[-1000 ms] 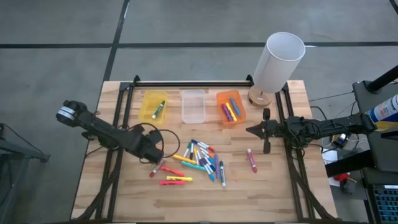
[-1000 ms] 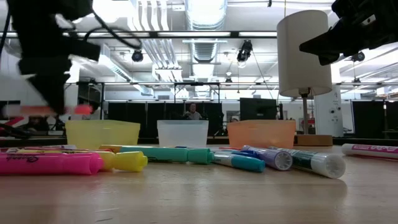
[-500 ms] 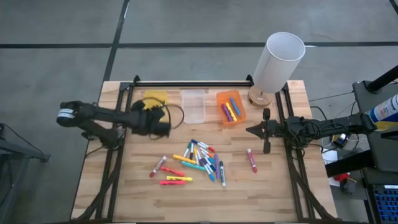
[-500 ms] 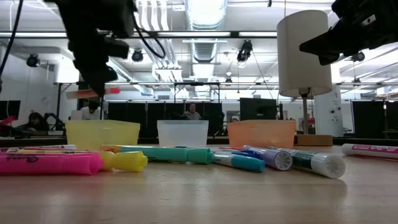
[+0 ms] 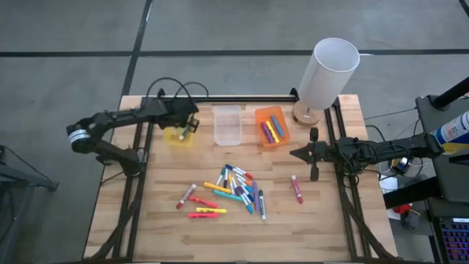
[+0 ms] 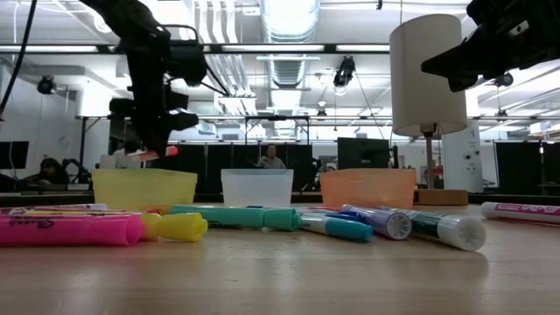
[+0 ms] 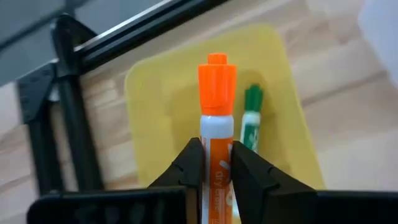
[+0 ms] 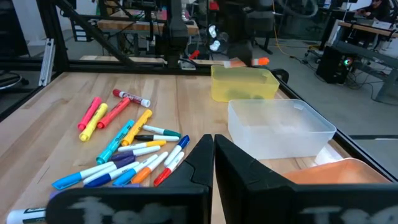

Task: Pick & Place Markers
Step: Put the orange marker pen into the yellow bin

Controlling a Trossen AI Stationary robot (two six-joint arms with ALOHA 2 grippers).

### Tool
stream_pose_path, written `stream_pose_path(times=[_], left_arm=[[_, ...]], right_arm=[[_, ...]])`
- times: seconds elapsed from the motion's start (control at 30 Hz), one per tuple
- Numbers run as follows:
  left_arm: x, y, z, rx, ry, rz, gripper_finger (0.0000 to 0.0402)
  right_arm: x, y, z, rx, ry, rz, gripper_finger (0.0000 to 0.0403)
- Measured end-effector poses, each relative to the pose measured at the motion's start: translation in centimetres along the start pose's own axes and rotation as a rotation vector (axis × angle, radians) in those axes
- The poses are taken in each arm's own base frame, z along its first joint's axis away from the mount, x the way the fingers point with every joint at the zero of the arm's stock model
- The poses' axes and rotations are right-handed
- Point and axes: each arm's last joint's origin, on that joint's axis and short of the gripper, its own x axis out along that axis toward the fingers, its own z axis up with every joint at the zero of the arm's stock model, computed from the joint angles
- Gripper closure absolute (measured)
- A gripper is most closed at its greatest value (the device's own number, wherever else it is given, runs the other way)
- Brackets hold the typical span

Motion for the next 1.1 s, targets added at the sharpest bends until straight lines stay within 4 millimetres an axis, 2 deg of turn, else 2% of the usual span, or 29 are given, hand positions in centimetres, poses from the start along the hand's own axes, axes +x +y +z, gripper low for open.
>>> stream_pose_path(times=[0.23,0.53,0.8,0.93,1.1], left_arm=[[1.3,0.5,1.0,-0.054,-0.010,-0.041,0.0351],[4.0,0.7,-1.1,-0.055,0.037,-0.021,0.0351],[4.8,0.6,-2.1,-0.050,0.083,-0.076,0.0350],[4.9,0.7,-2.0,-0.076,0.077,-0.068,0.0336],[4.9,0.8,-2.0,-0.092,0.065,-0.045,0.0299]], right_arm=[[0.0,0.0,0.0,0.000,0.000,0.000,0.0394],[0.0,0.0,0.0,0.000,0.000,0.000,0.0394],[0.0,0.0,0.0,0.000,0.000,0.000,0.0394],[0.0,0.0,0.0,0.000,0.000,0.000,0.0394],[0.0,0.0,0.0,0.000,0.000,0.000,0.0394]])
